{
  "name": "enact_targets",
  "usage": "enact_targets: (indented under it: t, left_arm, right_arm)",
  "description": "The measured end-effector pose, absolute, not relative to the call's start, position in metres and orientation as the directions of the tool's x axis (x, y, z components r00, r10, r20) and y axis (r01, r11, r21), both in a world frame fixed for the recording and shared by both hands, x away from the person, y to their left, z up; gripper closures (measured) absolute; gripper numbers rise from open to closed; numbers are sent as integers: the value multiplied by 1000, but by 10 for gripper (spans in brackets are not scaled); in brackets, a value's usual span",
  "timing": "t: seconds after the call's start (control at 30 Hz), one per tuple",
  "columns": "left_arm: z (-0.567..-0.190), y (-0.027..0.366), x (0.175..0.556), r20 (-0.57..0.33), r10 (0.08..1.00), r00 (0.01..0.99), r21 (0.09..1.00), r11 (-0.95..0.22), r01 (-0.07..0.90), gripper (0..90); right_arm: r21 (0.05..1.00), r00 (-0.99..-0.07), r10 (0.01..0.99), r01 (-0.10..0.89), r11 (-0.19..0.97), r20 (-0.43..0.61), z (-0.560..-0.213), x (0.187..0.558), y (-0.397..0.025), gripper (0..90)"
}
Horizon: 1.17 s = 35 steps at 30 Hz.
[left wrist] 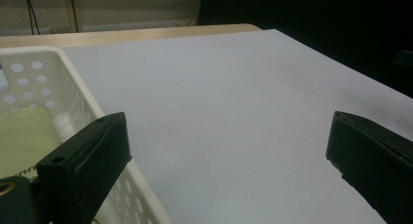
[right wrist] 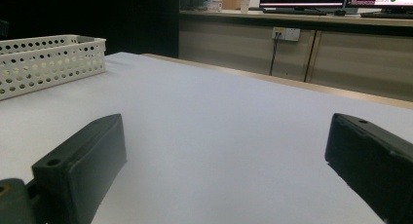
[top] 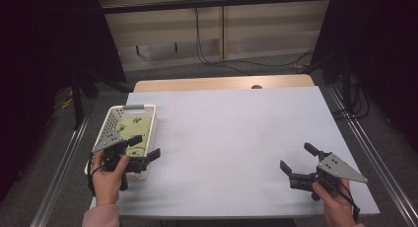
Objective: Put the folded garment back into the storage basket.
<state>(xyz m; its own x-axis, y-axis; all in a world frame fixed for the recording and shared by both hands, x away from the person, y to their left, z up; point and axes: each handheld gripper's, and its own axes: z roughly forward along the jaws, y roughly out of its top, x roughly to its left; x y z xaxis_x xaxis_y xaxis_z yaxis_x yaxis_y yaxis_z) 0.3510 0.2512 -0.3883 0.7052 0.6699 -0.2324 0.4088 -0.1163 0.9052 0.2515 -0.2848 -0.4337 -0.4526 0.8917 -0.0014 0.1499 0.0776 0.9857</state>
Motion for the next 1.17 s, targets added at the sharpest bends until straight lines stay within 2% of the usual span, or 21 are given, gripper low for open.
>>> enact_targets:
  t: [0.07, 0.1, 0.17, 0.47, 0.57, 0.67, 1.17]
  left_arm:
    - [-389, 250, 349, -251, 664, 704, 899, -109, 424, 23]
    - [-388, 252, 350, -218, 677, 703, 902, -135, 409, 23]
    - [-389, 251, 349, -229, 671, 705, 910, -109, 400, 23]
    - [-391, 254, 347, -214, 672, 709, 912, -121, 391, 22]
    - [-392, 253, 345, -243, 669, 702, 909, -95, 406, 23]
    - [-392, 255, 346, -208, 673, 710, 917, -118, 380, 23]
    - [-393, 256, 342, -214, 668, 713, 928, -89, 363, 23]
  right_arm:
    - [986, -454, 891, 150, 77, 0, -434, 251, -285, 11]
    - [986, -456, 890, 150, 78, 0, -434, 252, -285, 11]
    - [986, -455, 890, 150, 76, 0, -434, 252, -285, 11]
    - [986, -459, 889, 148, 72, 4, -433, 252, -284, 11]
    - [986, -454, 891, 150, 72, 4, -433, 251, -284, 11]
    - [986, -455, 890, 151, 72, 5, -433, 252, -284, 11]
    - [986, -458, 889, 149, 68, 8, -433, 252, -283, 11]
